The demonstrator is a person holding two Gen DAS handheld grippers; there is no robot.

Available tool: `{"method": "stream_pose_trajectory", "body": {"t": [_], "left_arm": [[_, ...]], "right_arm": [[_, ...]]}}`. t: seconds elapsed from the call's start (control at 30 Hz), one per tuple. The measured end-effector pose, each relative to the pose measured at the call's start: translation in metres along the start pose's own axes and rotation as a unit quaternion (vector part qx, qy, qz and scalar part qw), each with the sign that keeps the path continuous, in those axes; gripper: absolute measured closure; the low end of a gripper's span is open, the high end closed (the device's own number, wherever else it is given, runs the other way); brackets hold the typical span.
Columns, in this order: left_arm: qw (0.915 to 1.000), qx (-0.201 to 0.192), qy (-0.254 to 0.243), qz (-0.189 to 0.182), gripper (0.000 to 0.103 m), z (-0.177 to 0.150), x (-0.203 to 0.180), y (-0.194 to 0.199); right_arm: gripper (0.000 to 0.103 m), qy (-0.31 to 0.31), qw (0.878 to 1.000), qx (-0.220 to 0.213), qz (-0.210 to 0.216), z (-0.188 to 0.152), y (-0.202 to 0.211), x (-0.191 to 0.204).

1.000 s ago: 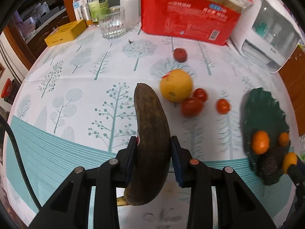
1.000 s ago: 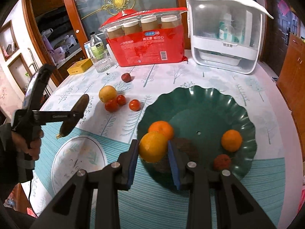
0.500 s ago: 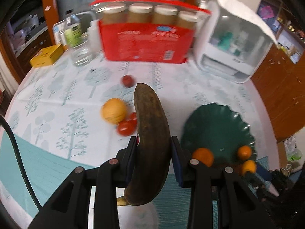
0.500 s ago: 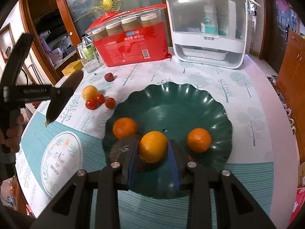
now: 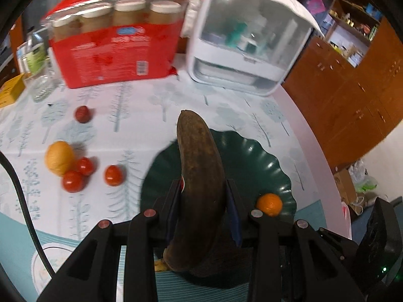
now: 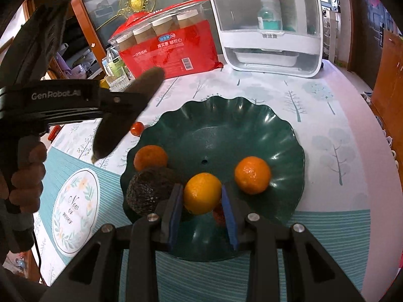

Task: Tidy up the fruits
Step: 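Lower the banana onto the plate with the left tool while the right tool releases the orange there, then withdraw both tools from the plate toward the remaining tomatoes and yellow citrus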

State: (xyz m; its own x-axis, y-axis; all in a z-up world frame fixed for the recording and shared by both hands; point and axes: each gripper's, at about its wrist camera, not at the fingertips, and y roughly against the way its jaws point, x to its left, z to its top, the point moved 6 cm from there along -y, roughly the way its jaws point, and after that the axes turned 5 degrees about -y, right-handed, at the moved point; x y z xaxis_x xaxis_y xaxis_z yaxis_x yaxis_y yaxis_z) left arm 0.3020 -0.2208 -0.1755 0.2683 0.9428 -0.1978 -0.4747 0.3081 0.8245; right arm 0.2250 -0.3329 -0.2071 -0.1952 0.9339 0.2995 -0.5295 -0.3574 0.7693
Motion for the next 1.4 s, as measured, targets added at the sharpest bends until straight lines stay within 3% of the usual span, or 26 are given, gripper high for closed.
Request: {"method": "stream_pose_trajectory", "body": {"t": [0.37, 0.67, 0.73, 0.8, 0.97, 1.23, 1.4], "left_arm": [[0.999, 0.04, -0.018, -0.003, 0.07, -0.006, -0.024, -0.036], [0.9982, 0.056, -0.022, 0.004, 0.07, -0.007, -0.026, -0.04], [0.9988, 0.045, -0.018, 0.0, 0.069, -0.005, -0.025, -0.034], [0.9992, 0.035, -0.016, -0.003, 0.064, -0.003, -0.024, -0.028], [0.9997, 0.026, 0.004, -0.001, 0.044, -0.005, -0.014, -0.012], [0.9993, 0.018, 0.032, 0.009, 0.028, -0.021, 0.004, 0.019], [0.9987, 0.006, 0.048, 0.014, 0.027, -0.035, 0.024, 0.045]], "right_arm": [[0.071, -0.002, 1.0, 0.002, 0.01, -0.003, -0.003, -0.008], [0.07, 0.006, 1.0, 0.007, 0.016, -0.003, -0.003, 0.0], [0.07, 0.008, 1.0, 0.008, 0.016, -0.003, -0.002, 0.001], [0.062, 0.008, 1.0, 0.016, 0.013, -0.004, -0.004, 0.001], [0.058, -0.002, 1.0, 0.02, 0.001, -0.006, 0.0, -0.001], [0.048, -0.023, 1.0, 0.012, -0.017, -0.008, 0.018, -0.002], [0.045, -0.027, 0.999, 0.006, -0.027, -0.012, 0.029, 0.004]]}}
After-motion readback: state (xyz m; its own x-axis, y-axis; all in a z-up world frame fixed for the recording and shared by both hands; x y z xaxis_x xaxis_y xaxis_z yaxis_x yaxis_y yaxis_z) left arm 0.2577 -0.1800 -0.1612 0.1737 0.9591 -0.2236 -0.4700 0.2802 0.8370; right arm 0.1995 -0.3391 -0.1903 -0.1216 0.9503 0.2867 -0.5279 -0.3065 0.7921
